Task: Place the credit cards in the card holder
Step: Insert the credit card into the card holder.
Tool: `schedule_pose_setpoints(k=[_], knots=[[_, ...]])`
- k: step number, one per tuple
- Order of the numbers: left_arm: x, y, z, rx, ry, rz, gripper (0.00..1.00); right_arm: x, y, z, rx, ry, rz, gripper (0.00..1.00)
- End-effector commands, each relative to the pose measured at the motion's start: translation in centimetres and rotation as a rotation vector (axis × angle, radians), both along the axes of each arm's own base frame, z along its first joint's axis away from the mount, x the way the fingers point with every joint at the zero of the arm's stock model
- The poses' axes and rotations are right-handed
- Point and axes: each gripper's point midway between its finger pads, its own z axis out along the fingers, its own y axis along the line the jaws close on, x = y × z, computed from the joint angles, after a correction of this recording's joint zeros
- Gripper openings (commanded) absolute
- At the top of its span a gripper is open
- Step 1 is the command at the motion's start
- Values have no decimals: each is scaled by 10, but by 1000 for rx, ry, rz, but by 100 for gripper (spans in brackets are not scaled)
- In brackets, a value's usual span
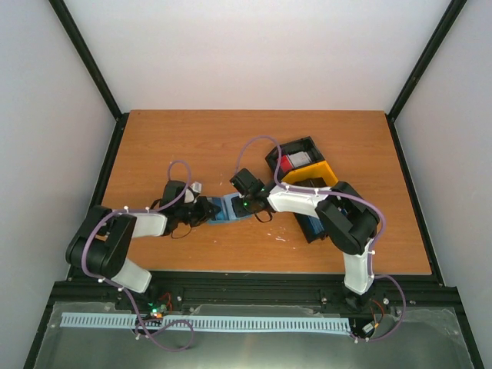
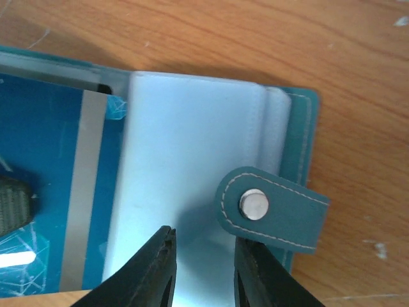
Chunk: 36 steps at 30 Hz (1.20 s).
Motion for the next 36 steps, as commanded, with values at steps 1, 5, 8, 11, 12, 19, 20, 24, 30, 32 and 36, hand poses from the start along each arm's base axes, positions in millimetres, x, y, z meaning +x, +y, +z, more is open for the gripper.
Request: schedule_pose_setpoints(k=[1,5,8,11,12,19,20,24,30,32,36], knots=[[16,-5,15,-42,-58,1,1,15,-13,4,-88,-79,-47,27],[17,-7,14,-55,-61,3,1,17,-16,2,-111,-86,-49,29],[17,-6,11,-63,-59,11,1,17,-15,0,-115,-82,-44,30],[17,-7,9,-77,-48,21,1,17,-18,-4,-132,-78,-50,31],[18,-7,8,-82,-42,26,1,17,-19,-5,-135,-76,-53,32],[10,5,3,-86,3,124,1,16,-22,-16,-118,-25,-76,33],[9,6,4,-87,4,132,1,15,-20,-17,-101,-10,-73,33],[2,7,1,-102,32,146,1,6,-17,-23,-38,69,-67,32],[3,3,4,-133,-9,126,1,-12,-11,-32,14,162,-39,29],[8,2,12,-142,-49,128,1,-14,-13,-36,14,184,-38,29],[10,9,18,-129,-99,164,1,-15,-18,-39,27,214,-50,28]])
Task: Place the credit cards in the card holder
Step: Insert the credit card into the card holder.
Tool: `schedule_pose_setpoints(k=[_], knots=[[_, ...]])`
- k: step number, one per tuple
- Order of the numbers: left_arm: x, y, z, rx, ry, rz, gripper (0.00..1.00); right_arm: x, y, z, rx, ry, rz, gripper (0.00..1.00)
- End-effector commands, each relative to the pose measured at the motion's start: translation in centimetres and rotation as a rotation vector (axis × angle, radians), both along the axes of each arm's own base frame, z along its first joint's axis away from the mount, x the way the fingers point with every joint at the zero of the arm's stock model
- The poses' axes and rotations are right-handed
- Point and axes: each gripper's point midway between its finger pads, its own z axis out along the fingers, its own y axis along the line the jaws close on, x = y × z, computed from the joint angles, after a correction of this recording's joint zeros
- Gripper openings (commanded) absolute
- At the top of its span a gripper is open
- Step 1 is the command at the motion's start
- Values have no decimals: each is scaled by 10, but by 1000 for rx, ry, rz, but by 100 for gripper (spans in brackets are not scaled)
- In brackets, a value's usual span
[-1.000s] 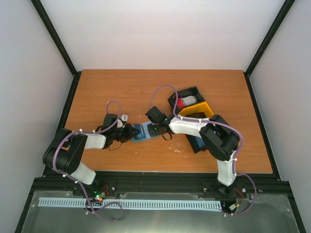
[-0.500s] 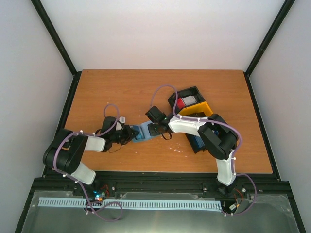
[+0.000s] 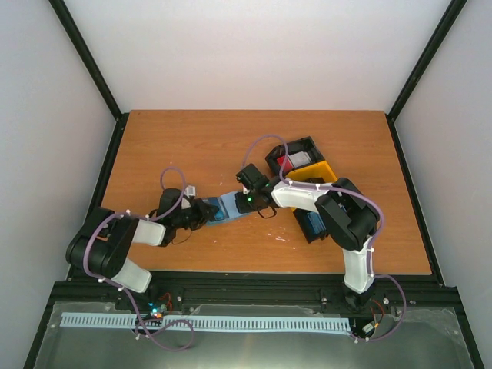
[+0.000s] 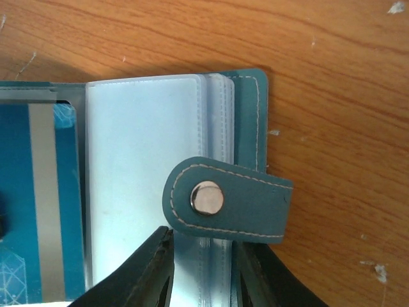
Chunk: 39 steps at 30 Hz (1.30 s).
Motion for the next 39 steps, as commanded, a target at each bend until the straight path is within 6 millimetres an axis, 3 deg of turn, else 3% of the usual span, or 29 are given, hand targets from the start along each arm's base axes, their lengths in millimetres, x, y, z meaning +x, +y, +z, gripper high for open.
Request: schedule_pose_setpoints(k=[1,14,28,39], knots=[[12,6,20,-5,-109,51,1,-25,-12,-32,-26,141,6,28],[7,6,4,-12,-73,53,1,-27,-15,-38,-19,166,-1,27],[14,-4,3,-67,-77,24,1,-31,-16,-41,-20,180,2,27],[6,-9,-7,-104,1,30,1,-32,-15,-43,-20,192,4,27]])
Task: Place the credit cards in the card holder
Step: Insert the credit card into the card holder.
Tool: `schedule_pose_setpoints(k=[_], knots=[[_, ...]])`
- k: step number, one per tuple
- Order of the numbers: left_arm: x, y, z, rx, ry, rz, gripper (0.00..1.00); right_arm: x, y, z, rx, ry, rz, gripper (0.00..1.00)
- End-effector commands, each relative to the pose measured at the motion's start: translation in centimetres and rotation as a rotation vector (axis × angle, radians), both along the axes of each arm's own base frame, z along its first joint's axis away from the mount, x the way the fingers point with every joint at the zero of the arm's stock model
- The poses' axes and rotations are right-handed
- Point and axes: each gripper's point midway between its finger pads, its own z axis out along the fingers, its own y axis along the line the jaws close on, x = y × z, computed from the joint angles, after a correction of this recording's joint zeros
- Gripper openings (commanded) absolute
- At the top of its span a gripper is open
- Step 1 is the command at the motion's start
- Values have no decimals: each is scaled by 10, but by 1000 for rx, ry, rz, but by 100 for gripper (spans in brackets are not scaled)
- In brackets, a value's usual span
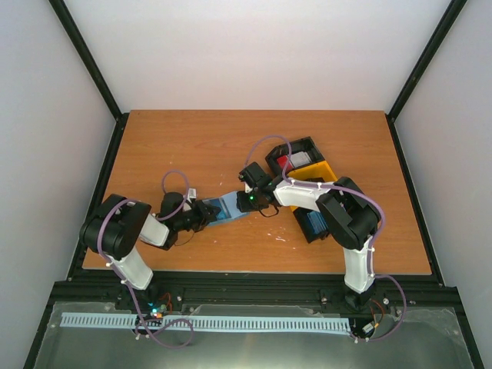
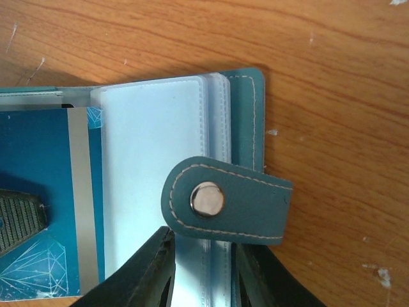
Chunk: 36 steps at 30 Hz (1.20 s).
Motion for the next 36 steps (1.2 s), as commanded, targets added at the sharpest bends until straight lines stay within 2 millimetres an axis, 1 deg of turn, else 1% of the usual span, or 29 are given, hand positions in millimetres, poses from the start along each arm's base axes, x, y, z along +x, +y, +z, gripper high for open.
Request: schedule_pose_setpoints(k=[1,8,12,15,17,18,21,25,27,30,36], knots=[[3,-4,2,-23,8,-1,1,-33,-14,-43,-79,143,20,27],[11,-14,-1,-26,2,-37,1,-33,-13,-44,-75,145,23,27],[10,-16,-6,-16,23,-45,5,-33,-14,-44,-76,144,24,27],[9,-12,-10,27,60,-39,14,-33,-14,-43,-78,142,22,27],[10,-10,-9,67,70,-40,23,-33,-14,-43,-78,139,22,27],[10,-8,-9,90,82,-37,31,-33,-14,-43,-78,139,22,27],[14,-4,-6,157,114,-28,45,-33,-14,-44,-77,138,20,27],[14,3,-8,230,174,-25,55,-33,-15,-45,-76,140,19,27],[13,10,-12,291,220,-12,61,-32,-15,-45,-78,137,21,27],[12,13,-12,327,239,-11,68,-31,-15,-44,-76,133,21,27],[6,10,-13,323,277,-48,70,-30,-15,-43,-74,128,23,27]])
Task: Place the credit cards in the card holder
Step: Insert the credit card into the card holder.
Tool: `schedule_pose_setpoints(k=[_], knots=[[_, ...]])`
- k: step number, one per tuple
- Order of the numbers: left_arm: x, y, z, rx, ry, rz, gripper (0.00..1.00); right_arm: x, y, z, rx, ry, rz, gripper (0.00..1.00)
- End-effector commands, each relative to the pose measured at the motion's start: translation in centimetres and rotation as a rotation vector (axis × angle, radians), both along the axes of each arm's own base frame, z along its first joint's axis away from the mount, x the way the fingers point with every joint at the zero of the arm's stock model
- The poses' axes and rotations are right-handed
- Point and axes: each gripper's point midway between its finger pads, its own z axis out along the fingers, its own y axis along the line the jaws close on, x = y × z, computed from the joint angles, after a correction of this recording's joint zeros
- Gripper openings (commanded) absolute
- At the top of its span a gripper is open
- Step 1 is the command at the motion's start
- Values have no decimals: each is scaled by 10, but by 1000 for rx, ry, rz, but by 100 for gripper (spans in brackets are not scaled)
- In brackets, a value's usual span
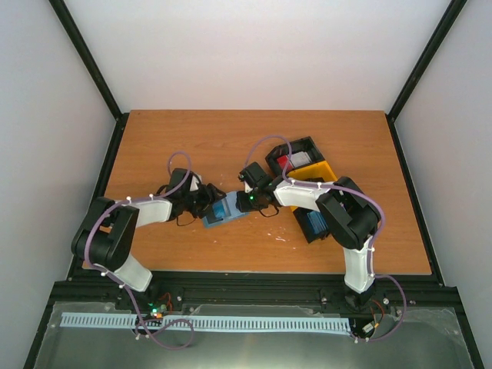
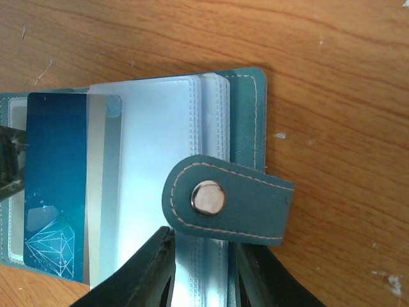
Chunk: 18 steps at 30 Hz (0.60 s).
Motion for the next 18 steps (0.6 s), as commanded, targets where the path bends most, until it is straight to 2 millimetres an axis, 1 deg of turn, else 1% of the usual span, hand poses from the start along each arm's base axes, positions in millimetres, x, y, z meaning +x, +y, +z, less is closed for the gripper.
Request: schedule_pose_setpoints(k=[1,6,8,10,13,16,18], knots=[[-25,10,-23,87,134,-22,70,-30,-17,-43,-90,127,18,27],[-31,12,-24,109,172,-40,68,-30,-16,-43,-83,128,21,27],[-41,19,-31,147,220,-30,69,-30,-15,-42,-82,127,27,27],[-45,17,-30,130,217,-48,70,-30,-15,-41,-80,124,28,27],[-42,13,-27,118,206,-63,68,-30,-13,-41,-73,127,35,27],[-41,11,-29,121,217,-69,66,-30,-14,-42,-75,125,33,27],[-39,8,-29,110,211,-81,63,-30,-14,-42,-74,125,33,27]])
